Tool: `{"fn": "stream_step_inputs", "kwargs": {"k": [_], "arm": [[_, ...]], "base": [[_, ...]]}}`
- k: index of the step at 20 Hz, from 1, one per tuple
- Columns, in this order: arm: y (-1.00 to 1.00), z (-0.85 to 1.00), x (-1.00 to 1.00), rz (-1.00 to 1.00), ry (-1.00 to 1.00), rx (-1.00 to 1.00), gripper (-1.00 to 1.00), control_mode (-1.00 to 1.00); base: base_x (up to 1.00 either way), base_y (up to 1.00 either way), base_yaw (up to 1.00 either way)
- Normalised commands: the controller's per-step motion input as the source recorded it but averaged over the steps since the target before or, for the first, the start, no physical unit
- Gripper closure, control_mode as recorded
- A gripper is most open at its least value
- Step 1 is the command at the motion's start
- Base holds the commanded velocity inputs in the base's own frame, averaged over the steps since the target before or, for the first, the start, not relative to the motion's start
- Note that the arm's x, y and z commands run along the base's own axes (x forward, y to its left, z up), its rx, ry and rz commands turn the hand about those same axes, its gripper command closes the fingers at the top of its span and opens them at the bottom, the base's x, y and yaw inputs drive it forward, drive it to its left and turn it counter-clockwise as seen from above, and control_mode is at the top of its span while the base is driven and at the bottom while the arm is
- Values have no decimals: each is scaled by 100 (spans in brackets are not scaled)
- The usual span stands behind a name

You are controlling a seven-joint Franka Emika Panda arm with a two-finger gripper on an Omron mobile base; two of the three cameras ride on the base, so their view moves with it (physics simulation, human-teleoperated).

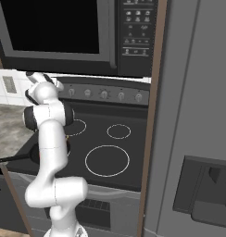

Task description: Place the pan on the front left burner on the stove. Then place the tomato and the onion in the pan and turn on the front left burner.

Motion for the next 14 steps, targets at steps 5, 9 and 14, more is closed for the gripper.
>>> {"fn": "stream_step_inputs", "kwargs": {"k": [5,9,14], "arm": [[0,-38,30,8,0,0,100,-100],[0,-45,26,16,-2,0,100,-100],[0,-53,29,19,-13,-4,100,-100]], "base": [[0,0,0],[0,0,0],[0,0,0]]}}
